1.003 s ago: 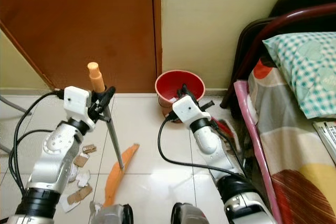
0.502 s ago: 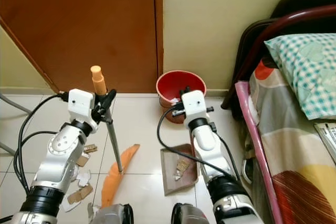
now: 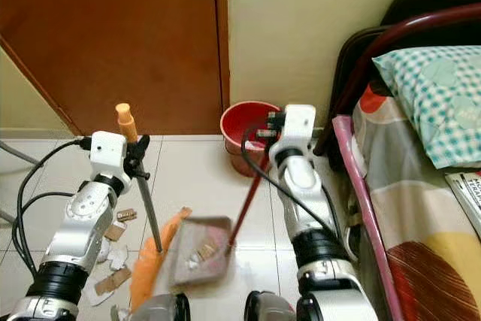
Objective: Sweep floor
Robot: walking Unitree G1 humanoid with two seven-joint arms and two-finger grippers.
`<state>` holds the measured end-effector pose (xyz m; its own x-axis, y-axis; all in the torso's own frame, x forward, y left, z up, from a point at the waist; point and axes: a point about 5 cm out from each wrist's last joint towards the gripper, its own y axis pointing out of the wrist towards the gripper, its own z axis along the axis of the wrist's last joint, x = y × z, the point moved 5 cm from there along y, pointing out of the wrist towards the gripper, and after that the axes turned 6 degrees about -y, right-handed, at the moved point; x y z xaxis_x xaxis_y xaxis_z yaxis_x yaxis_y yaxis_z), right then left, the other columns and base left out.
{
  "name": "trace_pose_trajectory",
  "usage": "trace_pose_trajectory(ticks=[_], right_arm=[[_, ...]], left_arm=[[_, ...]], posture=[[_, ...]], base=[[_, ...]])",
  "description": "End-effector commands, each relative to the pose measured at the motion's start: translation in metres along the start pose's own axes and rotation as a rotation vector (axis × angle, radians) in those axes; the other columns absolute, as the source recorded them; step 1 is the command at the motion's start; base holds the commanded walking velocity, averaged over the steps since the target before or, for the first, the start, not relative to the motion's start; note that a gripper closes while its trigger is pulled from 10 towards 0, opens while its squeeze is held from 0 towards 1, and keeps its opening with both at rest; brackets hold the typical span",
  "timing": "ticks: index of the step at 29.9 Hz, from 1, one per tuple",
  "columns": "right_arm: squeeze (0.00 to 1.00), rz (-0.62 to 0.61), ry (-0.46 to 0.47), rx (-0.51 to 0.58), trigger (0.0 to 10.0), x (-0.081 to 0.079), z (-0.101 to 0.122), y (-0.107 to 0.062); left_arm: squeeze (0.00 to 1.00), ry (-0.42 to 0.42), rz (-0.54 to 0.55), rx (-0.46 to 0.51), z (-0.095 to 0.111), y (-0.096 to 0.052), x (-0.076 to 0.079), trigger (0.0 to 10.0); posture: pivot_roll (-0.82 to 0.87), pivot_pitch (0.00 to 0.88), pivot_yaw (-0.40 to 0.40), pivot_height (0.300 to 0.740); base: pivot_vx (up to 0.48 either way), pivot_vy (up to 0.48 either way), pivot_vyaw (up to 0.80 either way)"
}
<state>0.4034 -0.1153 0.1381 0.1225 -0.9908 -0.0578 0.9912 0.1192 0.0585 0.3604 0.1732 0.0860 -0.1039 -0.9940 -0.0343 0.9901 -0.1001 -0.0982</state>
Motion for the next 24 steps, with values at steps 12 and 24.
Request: trace_pose_trajectory(ticks=[12, 24], right_arm=[[0.0, 0.086, -0.025, 0.366, 10.0, -0.019, 0.138, 0.039], [0.0, 0.052, -0.255, 0.656, 10.0, -0.019, 0.217, 0.033]], left_arm=[[0.0, -0.027, 0.098, -0.057, -0.013, 0.001, -0.012, 10.0], [0.0, -0.039, 0.08, -0.055, -0.013, 0.003, -0.006, 10.0]], posture=[[0.0, 0.077, -0.025, 0.74], [0.01, 0.07, -0.022, 0.74]], base=[[0.0, 0.0, 0.0], [0.0, 0.0, 0.0]])
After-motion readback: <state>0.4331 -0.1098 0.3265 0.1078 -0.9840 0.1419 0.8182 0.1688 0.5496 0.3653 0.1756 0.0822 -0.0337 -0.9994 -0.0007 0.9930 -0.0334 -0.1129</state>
